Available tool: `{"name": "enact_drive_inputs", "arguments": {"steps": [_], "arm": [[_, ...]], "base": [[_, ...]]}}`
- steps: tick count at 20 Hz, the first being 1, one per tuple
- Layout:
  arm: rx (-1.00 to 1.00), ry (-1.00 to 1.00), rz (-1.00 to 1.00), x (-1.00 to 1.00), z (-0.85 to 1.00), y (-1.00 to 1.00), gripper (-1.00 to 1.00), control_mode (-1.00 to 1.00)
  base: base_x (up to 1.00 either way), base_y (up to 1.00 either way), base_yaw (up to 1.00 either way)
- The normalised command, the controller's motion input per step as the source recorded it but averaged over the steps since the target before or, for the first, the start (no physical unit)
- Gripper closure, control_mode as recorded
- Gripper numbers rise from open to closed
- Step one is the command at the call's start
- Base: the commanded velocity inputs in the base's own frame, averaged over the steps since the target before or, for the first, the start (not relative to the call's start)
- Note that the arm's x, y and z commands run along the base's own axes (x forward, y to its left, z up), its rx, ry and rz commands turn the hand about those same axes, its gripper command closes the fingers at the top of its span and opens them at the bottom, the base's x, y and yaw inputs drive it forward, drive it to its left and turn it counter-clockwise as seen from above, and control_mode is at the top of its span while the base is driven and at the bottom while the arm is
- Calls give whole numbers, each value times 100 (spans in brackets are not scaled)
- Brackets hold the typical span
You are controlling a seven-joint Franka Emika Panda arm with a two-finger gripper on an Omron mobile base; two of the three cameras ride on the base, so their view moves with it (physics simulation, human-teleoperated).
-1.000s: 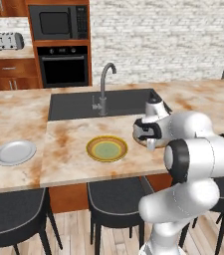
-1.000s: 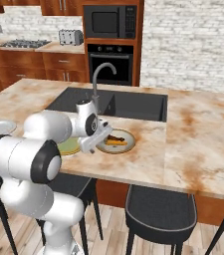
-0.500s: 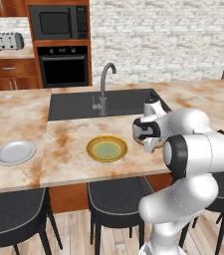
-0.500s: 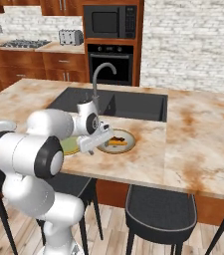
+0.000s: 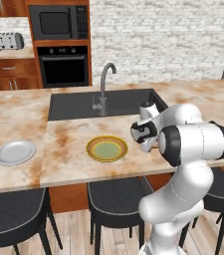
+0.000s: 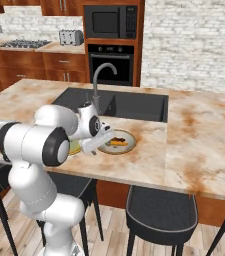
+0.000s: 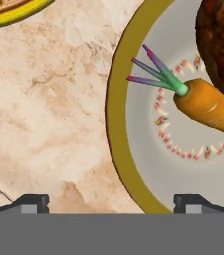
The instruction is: Pick the chicken drumstick and carrot from their plates and place them in the bowl. Then put the bowl in the fridge.
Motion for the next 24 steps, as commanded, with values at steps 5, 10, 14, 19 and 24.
{"name": "enact_drive_inputs", "arguments": {"steps": [5,10,14,19,24], "arm": [[-1,-10,6,8,-27,-11,-100,-100],[0,-8,5,18,-16,-8,-100,-100],[0,-2,2,28,-11,-2,-100,-100],[0,-1,0,20,-8,0,-100,-100],[0,0,0,5,-5,-2,-100,-100]], "base": [[0,0,0],[0,0,0],[0,0,0],[0,0,0],[0,0,0]]}}
